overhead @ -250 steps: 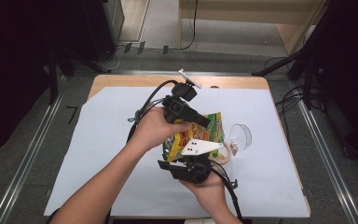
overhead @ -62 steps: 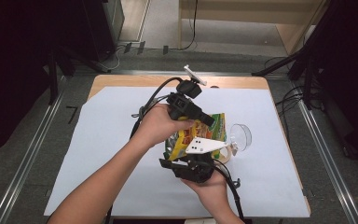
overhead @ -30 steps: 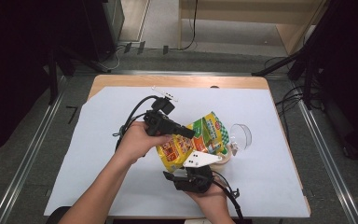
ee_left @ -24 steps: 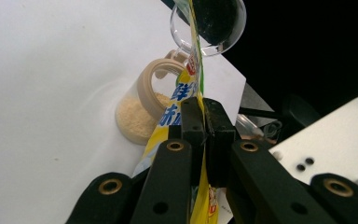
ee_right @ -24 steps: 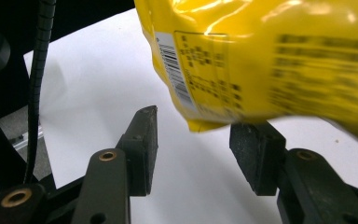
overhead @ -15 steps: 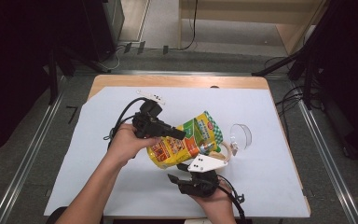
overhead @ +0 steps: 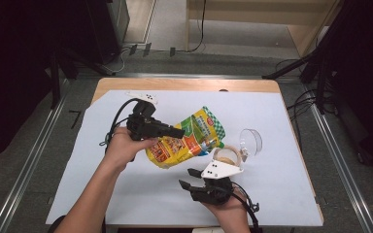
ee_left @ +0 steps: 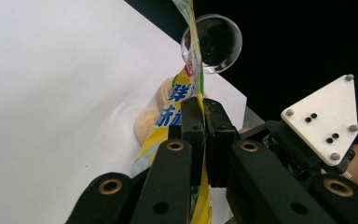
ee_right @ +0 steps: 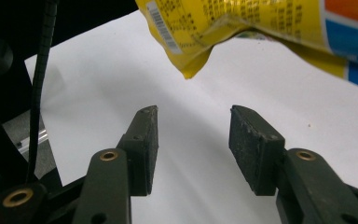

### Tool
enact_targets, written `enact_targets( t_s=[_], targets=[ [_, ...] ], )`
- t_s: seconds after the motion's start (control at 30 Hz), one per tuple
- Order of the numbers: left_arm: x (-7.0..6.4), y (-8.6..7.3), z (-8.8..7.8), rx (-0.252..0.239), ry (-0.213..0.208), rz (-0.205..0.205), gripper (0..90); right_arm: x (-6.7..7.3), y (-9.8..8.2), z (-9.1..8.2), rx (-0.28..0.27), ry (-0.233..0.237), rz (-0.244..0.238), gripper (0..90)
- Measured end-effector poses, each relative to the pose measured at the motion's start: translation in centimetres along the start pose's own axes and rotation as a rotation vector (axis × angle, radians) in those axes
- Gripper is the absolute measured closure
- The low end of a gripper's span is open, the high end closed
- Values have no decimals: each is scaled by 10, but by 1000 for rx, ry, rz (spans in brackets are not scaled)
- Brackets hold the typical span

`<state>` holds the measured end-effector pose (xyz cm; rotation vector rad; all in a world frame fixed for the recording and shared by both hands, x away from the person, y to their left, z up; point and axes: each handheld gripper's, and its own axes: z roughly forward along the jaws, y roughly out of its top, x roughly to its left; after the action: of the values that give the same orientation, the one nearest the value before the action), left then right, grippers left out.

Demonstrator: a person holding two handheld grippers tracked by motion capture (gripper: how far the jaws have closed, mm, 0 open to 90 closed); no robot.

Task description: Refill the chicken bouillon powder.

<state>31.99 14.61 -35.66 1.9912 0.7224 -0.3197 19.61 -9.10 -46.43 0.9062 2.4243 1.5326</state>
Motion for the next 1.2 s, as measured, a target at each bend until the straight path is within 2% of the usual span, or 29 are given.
enact_targets(
  t_s=[0.17,0.4,0.47,0.77,0.87,1.0,1.13,1.2],
  targets=[
    [10,-3,-6,-21,25,14,894,1,-1,3,17,6,-5,537],
    [29,-6,-13,-101,44,15,894,-2,-1,4,13,13,6,537],
    [38,-7,-12,-116,48,24,895,-3,-1,3,13,7,10,537],
    [76,-8,1,-151,100,-4,894,-6,-2,5,23,2,19,537],
    [83,-11,8,-153,111,16,895,-8,-3,6,23,-3,19,537],
    [93,-16,11,-169,96,45,894,-9,-2,4,19,-5,24,538],
    [99,-22,12,-165,126,50,894,-11,-3,3,16,-7,27,538],
    [102,-26,10,-192,107,40,894,-11,-2,2,14,-7,30,539]
  ],
)
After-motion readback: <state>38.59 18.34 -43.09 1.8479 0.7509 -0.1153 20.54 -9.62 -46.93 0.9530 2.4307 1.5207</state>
